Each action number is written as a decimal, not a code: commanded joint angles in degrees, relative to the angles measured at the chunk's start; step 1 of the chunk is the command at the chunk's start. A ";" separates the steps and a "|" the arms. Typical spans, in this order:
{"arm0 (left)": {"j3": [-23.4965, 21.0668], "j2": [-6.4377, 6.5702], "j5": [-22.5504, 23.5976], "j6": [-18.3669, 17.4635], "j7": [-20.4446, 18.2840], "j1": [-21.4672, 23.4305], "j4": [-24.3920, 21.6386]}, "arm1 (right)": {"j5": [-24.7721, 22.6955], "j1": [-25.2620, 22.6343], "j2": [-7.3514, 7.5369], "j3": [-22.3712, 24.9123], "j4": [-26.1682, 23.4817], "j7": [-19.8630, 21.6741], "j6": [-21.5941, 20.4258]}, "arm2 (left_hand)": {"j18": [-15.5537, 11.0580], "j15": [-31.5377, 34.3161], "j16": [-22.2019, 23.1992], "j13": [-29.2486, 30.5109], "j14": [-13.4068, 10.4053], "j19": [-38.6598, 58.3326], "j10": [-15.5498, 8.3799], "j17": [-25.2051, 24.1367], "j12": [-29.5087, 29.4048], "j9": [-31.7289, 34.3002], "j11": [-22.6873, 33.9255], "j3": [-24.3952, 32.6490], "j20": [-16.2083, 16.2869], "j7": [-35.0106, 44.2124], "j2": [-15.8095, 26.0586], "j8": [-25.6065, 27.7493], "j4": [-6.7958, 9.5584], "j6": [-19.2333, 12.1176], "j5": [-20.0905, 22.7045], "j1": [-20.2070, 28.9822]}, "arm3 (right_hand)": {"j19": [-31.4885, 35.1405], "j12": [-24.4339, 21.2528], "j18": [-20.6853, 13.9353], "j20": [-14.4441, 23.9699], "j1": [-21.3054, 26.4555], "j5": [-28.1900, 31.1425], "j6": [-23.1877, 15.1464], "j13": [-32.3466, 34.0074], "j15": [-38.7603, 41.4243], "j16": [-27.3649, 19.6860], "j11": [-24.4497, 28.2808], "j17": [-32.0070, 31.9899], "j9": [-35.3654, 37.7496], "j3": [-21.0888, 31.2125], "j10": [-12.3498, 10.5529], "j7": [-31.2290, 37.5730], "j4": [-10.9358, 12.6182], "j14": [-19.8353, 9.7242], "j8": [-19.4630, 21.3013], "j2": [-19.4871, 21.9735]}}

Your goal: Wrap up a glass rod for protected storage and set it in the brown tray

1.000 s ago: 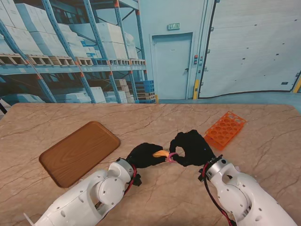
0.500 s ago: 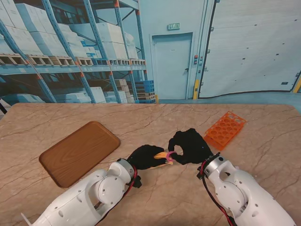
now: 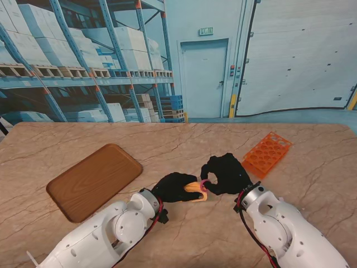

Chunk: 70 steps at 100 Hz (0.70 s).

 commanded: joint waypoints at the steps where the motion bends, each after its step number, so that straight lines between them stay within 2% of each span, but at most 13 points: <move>1: 0.17 -0.43 0.52 -0.41 0.62 0.17 0.32 | -0.29 -0.10 -0.12 -0.21 -0.14 -0.17 0.03 | -6.86 3.90 0.81 2.13 -1.28 14.62 -3.61 1.56 1.55 2.22 3.40 0.20 1.32 -2.02 -2.23 2.70 0.46 1.25 1.47 -6.06 | 1.56 0.42 1.09 0.85 1.57 0.35 -0.34 1.02 1.38 0.69 0.01 -0.16 0.93 -0.27 0.57 0.15 -1.11 0.43 0.65 3.17; 14: 0.20 -0.54 1.00 -0.61 1.35 0.21 0.55 | -0.53 0.00 -0.10 -0.36 0.08 -0.41 -0.12 | -6.90 3.92 1.00 2.13 -1.60 14.62 -3.74 1.53 2.59 2.13 4.08 -6.76 0.85 -2.90 0.08 3.56 0.94 1.56 1.32 -10.22 | 1.59 0.43 1.12 0.85 1.64 0.26 -0.29 1.00 1.41 0.69 0.07 -0.19 0.93 -0.29 0.61 0.17 -1.07 0.41 0.68 3.16; 17: 0.18 -0.55 0.99 -0.45 1.38 0.27 0.47 | -0.55 0.03 -0.08 -0.43 0.11 -0.40 -0.17 | -6.58 3.88 1.11 2.12 -1.31 14.62 -3.52 1.50 2.81 2.01 4.13 -10.24 0.67 -3.39 0.92 3.66 1.20 1.78 1.25 -9.43 | 1.58 0.43 1.13 0.84 1.63 0.26 -0.29 0.99 1.41 0.69 0.06 -0.23 0.89 -0.31 0.63 0.17 -1.07 0.41 0.67 3.17; 24: 0.19 -0.60 1.16 -0.26 1.67 0.33 0.48 | -0.91 0.11 -0.03 -0.62 0.25 -0.57 -0.35 | -6.43 3.87 1.13 2.12 -1.24 14.62 -3.42 1.46 2.92 1.87 4.22 -11.88 0.56 -3.74 2.00 3.59 1.08 2.01 1.09 -10.71 | 1.58 0.43 1.16 0.84 1.64 0.26 -0.21 1.02 1.45 0.70 0.08 -0.27 0.90 -0.31 0.64 0.17 -1.07 0.51 0.66 3.14; 27: 0.20 -0.61 1.21 -0.20 1.74 0.35 0.46 | -1.19 0.15 0.00 -0.70 0.32 -0.73 -0.44 | -6.42 3.87 1.14 2.12 -1.23 14.62 -3.39 1.47 3.21 1.87 4.32 -16.96 0.36 -4.19 3.29 3.66 1.59 2.21 1.12 -8.82 | 1.59 0.43 1.18 0.84 1.63 0.28 -0.28 0.99 1.45 0.69 0.08 -0.27 0.92 -0.31 0.64 0.18 -1.07 0.48 0.66 3.15; 35: 0.21 -0.65 1.18 -0.05 1.85 0.41 0.43 | -1.85 0.27 0.08 -0.87 0.50 -1.12 -0.65 | -6.42 4.03 1.25 2.11 -1.09 14.62 -3.37 1.49 3.31 1.86 4.48 -18.69 0.44 -4.45 4.02 3.62 1.50 2.49 0.97 -9.74 | 1.58 0.43 1.21 0.84 1.66 0.27 -0.25 0.98 1.45 0.69 0.09 -0.31 0.91 -0.29 0.62 0.21 -1.05 0.49 0.67 3.20; 37: 0.21 -0.65 1.18 0.01 1.83 0.42 0.39 | -1.97 0.31 0.09 -0.91 0.55 -1.19 -0.70 | -6.35 3.94 1.59 2.12 -0.98 14.62 -3.27 1.48 3.35 1.82 4.48 -22.77 0.82 -4.88 5.15 3.65 1.85 2.69 0.95 -8.14 | 1.59 0.42 1.24 0.84 1.63 0.30 -0.21 0.99 1.46 0.69 0.09 -0.30 0.90 -0.32 0.61 0.23 -1.06 0.52 0.68 3.16; 43: 0.29 -0.63 1.33 0.20 1.82 0.41 0.37 | -2.30 0.44 0.14 -1.05 0.70 -1.37 -0.82 | -6.47 4.08 1.76 2.12 -0.99 14.62 -3.21 1.52 3.38 1.74 4.50 -24.85 0.93 -5.15 7.72 3.61 1.94 2.81 0.87 -9.19 | 1.58 0.42 1.24 0.83 1.67 0.29 -0.09 0.91 1.45 0.68 0.09 -0.36 0.83 -0.29 0.68 0.22 -1.04 0.51 0.65 3.19; 45: 0.31 -0.63 1.35 0.30 1.82 0.42 0.35 | -2.41 0.49 0.16 -1.11 0.77 -1.44 -0.87 | -6.70 4.14 1.80 2.10 -0.97 14.62 -3.11 1.52 3.57 1.55 4.45 -31.15 1.07 -5.44 10.28 3.63 3.04 2.85 0.78 -6.71 | 1.58 0.43 1.23 0.83 1.68 0.29 -0.07 0.87 1.45 0.68 0.11 -0.38 0.85 -0.29 0.69 0.22 -1.04 0.55 0.65 3.18; 47: 0.32 -0.66 1.31 0.48 1.83 0.46 0.30 | -2.56 0.54 0.17 -1.17 0.84 -1.53 -0.91 | -6.54 4.24 1.86 2.09 -0.55 14.62 -2.69 1.51 3.67 1.42 4.53 -32.86 1.10 -5.75 11.32 3.53 3.37 3.13 0.78 -6.31 | 1.57 0.43 1.22 0.83 1.71 0.29 -0.07 0.88 1.46 0.68 0.11 -0.41 0.84 -0.28 0.70 0.22 -1.03 0.59 0.64 3.17; 59: 0.30 -0.81 0.53 2.45 1.62 0.91 -0.47 | -3.58 0.85 0.31 -1.58 1.21 -2.19 -1.32 | -4.47 5.25 2.12 2.14 1.17 14.62 -1.23 1.39 3.74 2.31 5.32 -32.20 1.74 -6.55 17.51 3.18 5.09 3.88 1.20 -6.94 | 1.61 0.44 1.33 0.83 1.74 0.31 -0.11 0.91 1.53 0.69 0.16 -0.43 0.82 -0.27 0.70 0.22 -1.03 0.61 0.61 3.11; 64: 0.28 -0.89 0.22 3.18 1.60 1.07 -0.77 | -3.87 0.94 0.35 -1.71 1.29 -2.31 -1.47 | -3.65 5.99 2.00 2.18 1.55 14.62 -1.25 1.37 3.64 3.34 5.93 -31.52 2.28 -6.36 17.57 3.14 5.44 4.06 1.78 -5.42 | 1.61 0.43 1.34 0.82 1.75 0.32 -0.05 0.89 1.53 0.69 0.16 -0.45 0.78 -0.26 0.74 0.20 -1.04 0.54 0.57 3.05; 70: 0.33 -0.99 0.33 4.00 1.89 1.20 -1.00 | -4.14 1.02 0.40 -1.80 1.36 -2.43 -1.65 | -2.64 7.22 0.58 2.15 1.56 14.62 -1.62 1.33 2.69 4.74 6.60 -31.08 3.32 -5.64 19.91 2.70 5.11 4.06 2.28 -0.42 | 1.63 0.44 1.39 0.82 1.74 0.45 -0.08 0.88 1.53 0.67 0.19 -0.42 0.82 -0.24 0.76 0.24 -1.05 0.65 0.56 2.97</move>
